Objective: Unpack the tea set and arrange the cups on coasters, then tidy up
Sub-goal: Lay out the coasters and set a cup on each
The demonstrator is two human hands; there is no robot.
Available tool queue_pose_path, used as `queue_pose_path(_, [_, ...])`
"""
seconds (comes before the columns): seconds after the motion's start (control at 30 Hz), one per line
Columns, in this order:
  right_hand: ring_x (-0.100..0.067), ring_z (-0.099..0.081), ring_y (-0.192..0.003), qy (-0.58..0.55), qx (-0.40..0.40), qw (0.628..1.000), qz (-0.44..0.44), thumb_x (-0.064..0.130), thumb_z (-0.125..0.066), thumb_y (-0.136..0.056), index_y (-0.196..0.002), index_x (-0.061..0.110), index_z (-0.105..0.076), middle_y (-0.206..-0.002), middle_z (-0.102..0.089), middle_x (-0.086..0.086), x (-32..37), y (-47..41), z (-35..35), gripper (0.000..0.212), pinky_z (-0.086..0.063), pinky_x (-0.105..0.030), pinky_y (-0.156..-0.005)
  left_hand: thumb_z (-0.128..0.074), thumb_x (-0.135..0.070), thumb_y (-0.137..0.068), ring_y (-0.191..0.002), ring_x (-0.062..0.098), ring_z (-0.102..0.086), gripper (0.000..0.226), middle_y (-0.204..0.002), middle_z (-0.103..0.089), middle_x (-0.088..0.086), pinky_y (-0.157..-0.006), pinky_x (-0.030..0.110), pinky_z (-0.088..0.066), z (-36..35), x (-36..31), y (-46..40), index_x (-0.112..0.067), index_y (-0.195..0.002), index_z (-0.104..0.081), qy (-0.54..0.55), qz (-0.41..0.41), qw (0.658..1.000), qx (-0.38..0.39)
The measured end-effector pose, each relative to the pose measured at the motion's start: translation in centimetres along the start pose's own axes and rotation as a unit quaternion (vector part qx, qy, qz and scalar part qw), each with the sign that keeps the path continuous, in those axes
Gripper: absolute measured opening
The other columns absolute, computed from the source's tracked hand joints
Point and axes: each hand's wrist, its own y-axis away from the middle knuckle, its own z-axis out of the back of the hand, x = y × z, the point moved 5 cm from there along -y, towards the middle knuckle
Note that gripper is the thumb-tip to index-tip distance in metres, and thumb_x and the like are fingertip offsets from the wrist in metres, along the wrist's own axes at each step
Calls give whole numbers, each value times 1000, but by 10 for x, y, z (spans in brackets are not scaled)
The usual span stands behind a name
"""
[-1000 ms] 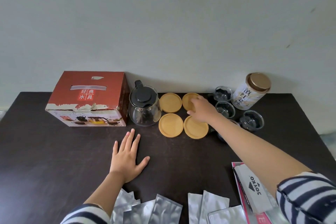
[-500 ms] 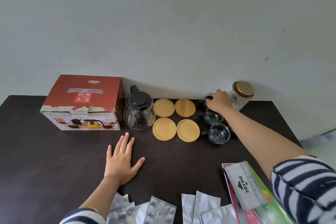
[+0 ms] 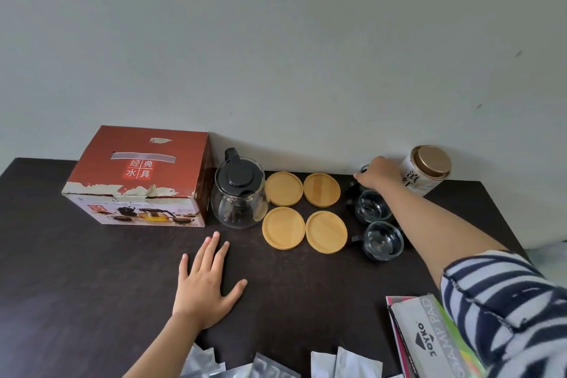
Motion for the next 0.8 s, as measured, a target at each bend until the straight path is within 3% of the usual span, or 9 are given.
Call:
queue_pose_path(0.23, [-32,-62,-86,22,-29,999,12,57,-70,-73,-81,8,-54,-88,-65,-12,1,1,4,52,-54,-41,-76,-33,-74,-80,-145,12,-5,84,-159,-8,-6,-115,52,-11,2,0,-1,-24,-147,-28,5,-1,1000,-2])
queue_pose_path(0.33, [-30,-60,-87,13,-43,999,18,57,-72,-70,-83,11,-51,-97,-62,-13,10,9,11,52,-49,-33,-63,-33,-74,-80,-146,12,-4,84,-159,-7,-5,-115,52,-9,2,1,-1,-24,-148,-27,0,0,1000,2])
queue_pose_path(0.5, [-33,-55,-97,-7,-48,997,66,47,-76,-68,-99,7,-55,-116,-48,-15,44,31,23,54,-45,-31,-65,-28,-75,-80,-146,11,1,85,-159,-2,-6,-116,50,-5,4,1,0,-25,-149,-22,-7,3,1000,8])
queue_pose_path(0.6, [-27,-55,-93,-19,-39,991,128,55,-77,-67,-102,8,-52,-110,-45,-9,75,56,19,64,-41,-29,-60,-27,-75,-80,-145,10,5,85,-159,2,-7,-116,49,-2,5,0,1,-26,-149,-19,-10,5,1000,13])
queue_pose_path(0.7, [-18,-51,-77,-50,-16,981,187,56,-78,-66,-92,10,-50,-100,-47,-6,106,76,2,60,-30,-23,-47,-28,-75,-80,-145,10,4,85,-159,1,-7,-116,49,-3,7,-1,1,-26,-149,-20,-4,5,1000,10])
queue_pose_path(0.8, [-16,-48,-75,-77,3,973,218,53,-80,-64,-89,11,-51,-96,-50,-7,126,85,-17,57,-26,-20,-48,-29,-75,-80,-145,11,4,85,-159,2,-8,-116,49,-2,7,-1,0,-26,-149,-20,1,2,1000,14])
